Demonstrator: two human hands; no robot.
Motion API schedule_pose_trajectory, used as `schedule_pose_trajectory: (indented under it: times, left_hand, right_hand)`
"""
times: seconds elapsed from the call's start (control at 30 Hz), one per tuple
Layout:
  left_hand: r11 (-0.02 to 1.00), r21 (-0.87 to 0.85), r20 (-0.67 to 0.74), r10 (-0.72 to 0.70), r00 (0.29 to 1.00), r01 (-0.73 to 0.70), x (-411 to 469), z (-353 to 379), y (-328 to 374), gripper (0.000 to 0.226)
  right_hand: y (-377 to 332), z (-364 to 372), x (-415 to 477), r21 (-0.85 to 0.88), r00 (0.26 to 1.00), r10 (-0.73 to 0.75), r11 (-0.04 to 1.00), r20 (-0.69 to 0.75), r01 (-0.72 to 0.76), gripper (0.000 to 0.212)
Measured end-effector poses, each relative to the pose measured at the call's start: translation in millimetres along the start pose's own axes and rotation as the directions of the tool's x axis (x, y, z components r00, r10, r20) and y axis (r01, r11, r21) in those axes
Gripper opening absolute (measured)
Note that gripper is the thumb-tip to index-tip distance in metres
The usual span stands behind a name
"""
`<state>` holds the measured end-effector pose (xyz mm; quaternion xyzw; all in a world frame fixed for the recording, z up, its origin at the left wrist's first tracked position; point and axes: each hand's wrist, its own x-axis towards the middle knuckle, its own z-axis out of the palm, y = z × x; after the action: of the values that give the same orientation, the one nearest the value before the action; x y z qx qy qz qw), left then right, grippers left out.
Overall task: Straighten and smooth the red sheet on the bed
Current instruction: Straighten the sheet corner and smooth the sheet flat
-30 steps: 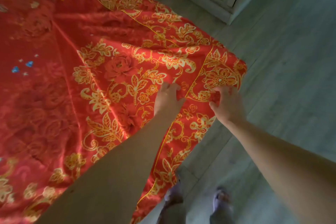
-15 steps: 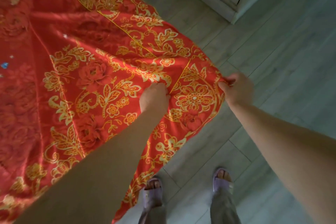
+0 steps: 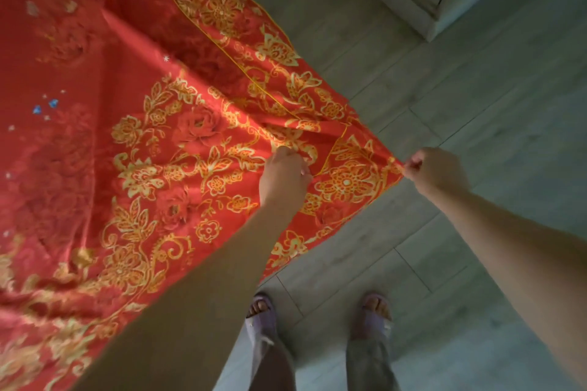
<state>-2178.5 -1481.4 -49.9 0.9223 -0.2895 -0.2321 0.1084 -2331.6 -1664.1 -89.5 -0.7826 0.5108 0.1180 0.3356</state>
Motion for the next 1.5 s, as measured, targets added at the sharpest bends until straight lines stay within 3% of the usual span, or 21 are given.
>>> schedule_pose_trajectory:
  times: [0.07, 0.17, 0.3, 0.43, 0.6, 0.73, 0.87, 0.97, 1.17, 1.3, 1.33, 1.4, 1.43, 1.5]
  left_hand:
    - [0.999, 0.015, 0.046, 0.039, 0.998, -0.040, -0.9, 1.6, 4.3, 0.003]
    - [0.996, -0.038, 0.106, 0.089, 0.990, -0.085, 1.7, -1.4, 8.9, 0.002]
    - [0.961, -0.272, 0.046, -0.047, 0.998, 0.057, 14.8, -16.1, 5.0, 0.004]
    - [0.947, -0.298, -0.008, -0.131, 0.991, 0.123, 28.9, -37.2, -15.9, 0.009]
    - [0.910, -0.328, -0.040, -0.280, 0.959, 0.252, 47.9, -61.7, -64.9, 0.011]
    - [0.825, -0.392, 0.008, -0.438, 0.899, 0.406, 52.3, -70.7, -95.6, 0.020]
    - [0.756, -0.441, 0.064, -0.511, 0.857, 0.483, 56.0, -75.5, -107.3, 0.026]
    - [0.711, -0.492, 0.055, -0.551, 0.833, 0.503, 56.6, -67.8, -114.5, 0.027]
    - [0.718, -0.517, -0.025, -0.556, 0.830, 0.466, 50.7, -49.9, -121.2, 0.026]
    - [0.680, -0.546, -0.053, -0.610, 0.790, 0.488, 40.2, -51.4, -112.9, 0.027]
    - [0.661, -0.559, -0.064, -0.636, 0.769, 0.500, 35.2, -50.5, -109.7, 0.025]
    - [0.547, -0.606, -0.085, -0.766, 0.637, 0.577, 26.4, -49.5, -96.5, 0.019]
    - [0.480, -0.625, -0.094, -0.829, 0.551, 0.615, 22.1, -48.5, -90.7, 0.018]
    - [0.251, -0.710, -0.075, -0.956, 0.283, 0.658, 8.2, -36.8, -65.6, 0.016]
  right_hand:
    - [0.8, -1.9, 2.6, -0.085, 0.993, 0.010, 0.996, 0.115, 0.000, 0.018]
    - [-14.3, -7.9, 2.9, -0.044, 0.983, -0.070, 0.996, 0.167, 0.079, 0.030]
    - [-57.3, -16.9, 7.0, -0.015, 0.956, -0.285, 0.958, 0.067, 0.286, 0.039]
    - [-111.6, -20.8, 15.0, -0.078, 0.896, -0.434, 0.894, 0.097, 0.441, 0.037]
    - [-183.7, -16.0, 28.5, -0.162, 0.756, -0.587, 0.749, 0.290, 0.643, 0.024]
    - [-232.3, -4.3, 48.5, -0.183, 0.647, -0.616, 0.646, 0.449, 0.741, 0.019]
    - [-276.2, 5.4, 55.3, -0.210, 0.568, -0.633, 0.551, 0.526, 0.808, 0.017]
    - [-300.3, 23.1, 55.2, -0.215, 0.452, -0.592, 0.428, 0.667, 0.878, 0.018]
    - [-330.9, 69.6, 52.3, -0.190, 0.256, -0.491, 0.181, 0.833, 0.965, 0.020]
    - [-344.9, 87.8, 48.1, -0.040, 0.040, -0.364, 0.006, 0.930, 0.999, 0.018]
    - [-344.3, 88.8, 46.0, 0.009, -0.011, -0.338, -0.008, 0.941, 1.000, 0.017]
    - [-343.9, 85.0, 46.8, 0.104, -0.119, -0.242, -0.074, 0.963, 0.992, 0.018]
    - [-343.7, 80.8, 47.5, 0.141, -0.157, -0.195, -0.092, 0.968, 0.986, 0.019]
    - [-336.8, 69.9, 48.5, 0.240, -0.251, -0.057, -0.151, 0.966, 0.959, 0.019]
